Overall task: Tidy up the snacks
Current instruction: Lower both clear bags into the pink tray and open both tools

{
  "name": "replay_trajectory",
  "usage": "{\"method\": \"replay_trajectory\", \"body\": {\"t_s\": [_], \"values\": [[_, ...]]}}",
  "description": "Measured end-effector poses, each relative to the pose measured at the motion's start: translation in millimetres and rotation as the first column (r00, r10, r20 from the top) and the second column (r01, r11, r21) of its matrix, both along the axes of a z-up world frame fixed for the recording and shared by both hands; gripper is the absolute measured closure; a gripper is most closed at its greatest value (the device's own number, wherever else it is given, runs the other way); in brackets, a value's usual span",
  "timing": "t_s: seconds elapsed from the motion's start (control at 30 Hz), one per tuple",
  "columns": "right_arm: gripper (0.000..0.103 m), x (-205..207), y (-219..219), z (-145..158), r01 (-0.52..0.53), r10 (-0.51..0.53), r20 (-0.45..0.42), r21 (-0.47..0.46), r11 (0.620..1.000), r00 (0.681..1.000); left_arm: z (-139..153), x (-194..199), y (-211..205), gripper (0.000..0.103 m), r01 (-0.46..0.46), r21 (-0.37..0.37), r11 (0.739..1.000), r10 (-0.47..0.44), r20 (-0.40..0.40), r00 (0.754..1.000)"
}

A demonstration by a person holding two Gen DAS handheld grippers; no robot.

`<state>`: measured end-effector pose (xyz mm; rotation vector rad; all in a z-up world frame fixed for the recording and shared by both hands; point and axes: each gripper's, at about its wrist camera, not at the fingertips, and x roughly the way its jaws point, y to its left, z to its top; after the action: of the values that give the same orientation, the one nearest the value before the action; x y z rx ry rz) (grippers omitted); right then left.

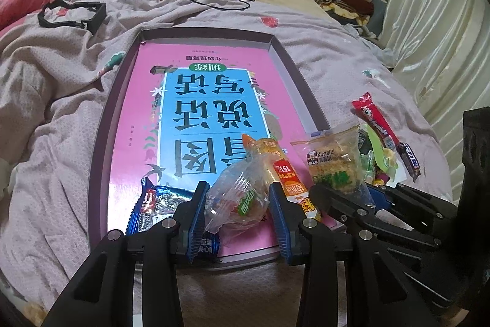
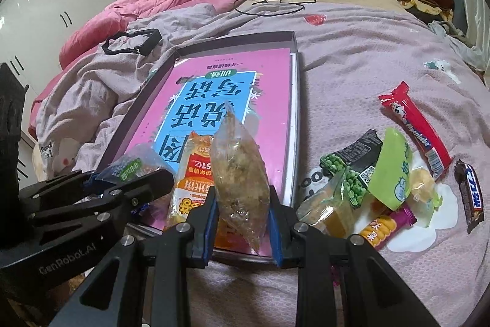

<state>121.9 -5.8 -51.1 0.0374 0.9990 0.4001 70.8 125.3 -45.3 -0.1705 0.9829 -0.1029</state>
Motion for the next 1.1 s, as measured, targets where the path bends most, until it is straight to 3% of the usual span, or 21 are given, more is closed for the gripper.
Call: {"method": "replay_trajectory", "body": {"t_s": [0.23,0.63,1.1], "values": [[0.073,-4.4,1.1,-0.2,-0.017,0.019,0.034,-0.049,0.999,0.999,-0.6,0.5,-1.2,0.061,-0.002,0.000,1.000,0.002,-0.002,1.000],[0.072,-9.0,-4.6,1.4,-0.023,0.025,0.043,-0.034,0.999,0.999,-1.4,0.8,-0.1,0.061,-0.003,0.002,1.000,0.003,-0.004,1.000],[0.069,-23.0,-11.2,9.6,-0.061,0.065,0.116,-0.037,0.997,0.991,-0.7,-0.6,0.9,0.057,-0.012,0.016,1.000,0.012,-0.005,1.000]]}}
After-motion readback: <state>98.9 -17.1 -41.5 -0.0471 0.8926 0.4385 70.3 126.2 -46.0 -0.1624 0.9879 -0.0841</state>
